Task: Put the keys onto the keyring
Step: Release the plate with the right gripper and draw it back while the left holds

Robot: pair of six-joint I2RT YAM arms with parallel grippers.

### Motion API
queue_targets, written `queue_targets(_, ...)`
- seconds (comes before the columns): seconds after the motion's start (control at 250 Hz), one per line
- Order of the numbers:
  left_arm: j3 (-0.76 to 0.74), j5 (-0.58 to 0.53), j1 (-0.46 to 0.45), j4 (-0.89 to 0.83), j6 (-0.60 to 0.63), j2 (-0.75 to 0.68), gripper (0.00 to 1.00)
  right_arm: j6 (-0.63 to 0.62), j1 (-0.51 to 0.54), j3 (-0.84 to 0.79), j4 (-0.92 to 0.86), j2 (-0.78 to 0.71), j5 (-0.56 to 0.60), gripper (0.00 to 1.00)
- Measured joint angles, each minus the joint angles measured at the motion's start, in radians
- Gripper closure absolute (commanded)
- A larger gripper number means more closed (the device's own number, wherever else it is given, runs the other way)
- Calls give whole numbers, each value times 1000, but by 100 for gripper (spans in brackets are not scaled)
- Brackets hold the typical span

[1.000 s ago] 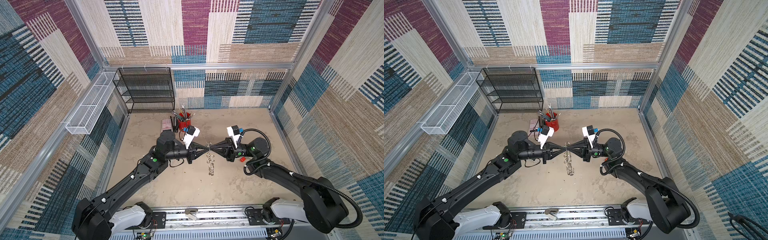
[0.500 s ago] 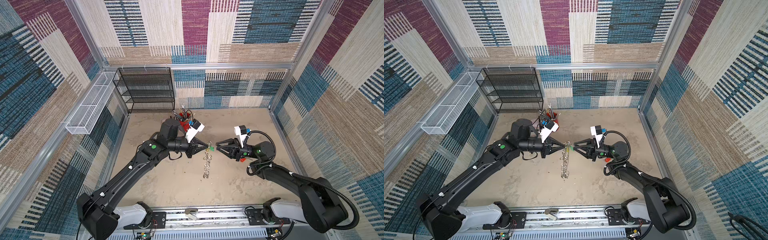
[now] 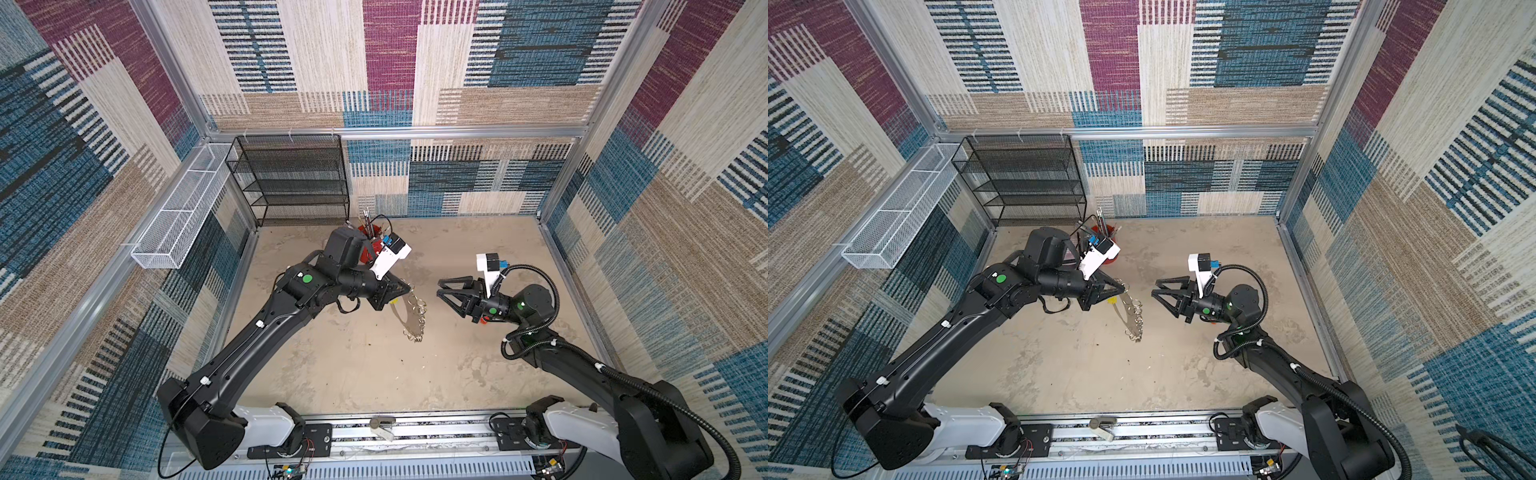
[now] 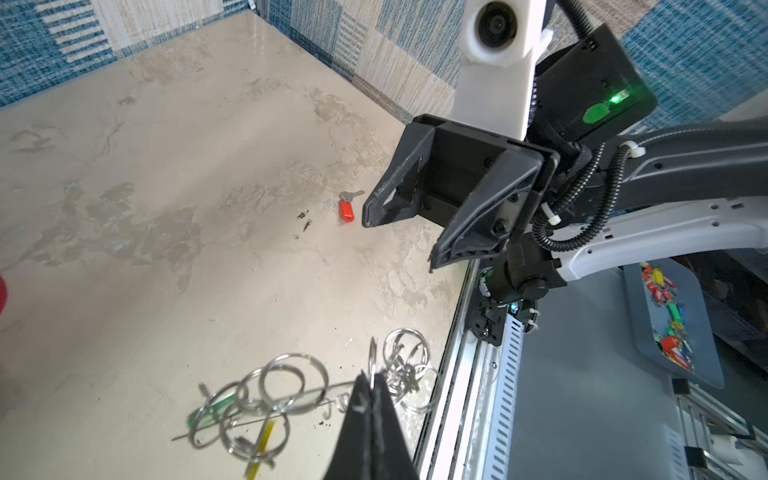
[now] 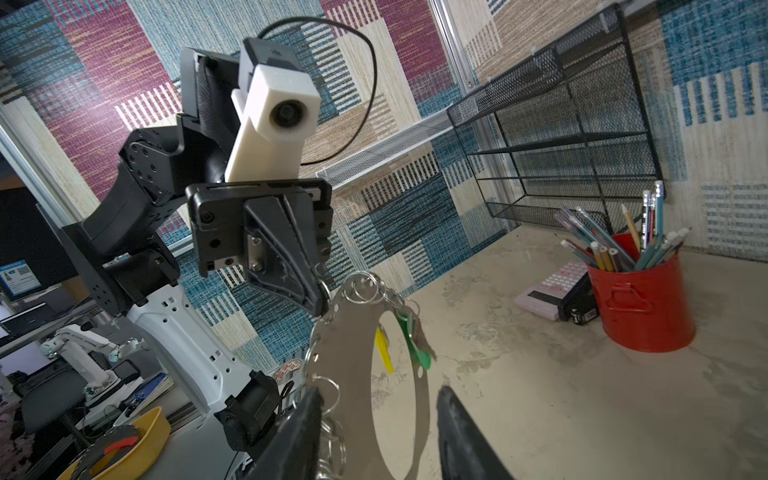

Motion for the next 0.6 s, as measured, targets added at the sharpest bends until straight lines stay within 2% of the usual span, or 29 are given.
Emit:
queue_targets(0.28,115,-86,-5,-122,0,88,100,-9,0,-3,-24,70,26,45)
queue_targets(0.6,156,-138,-20,-235,8,153,100,-33,0,0,-37,125,38,40)
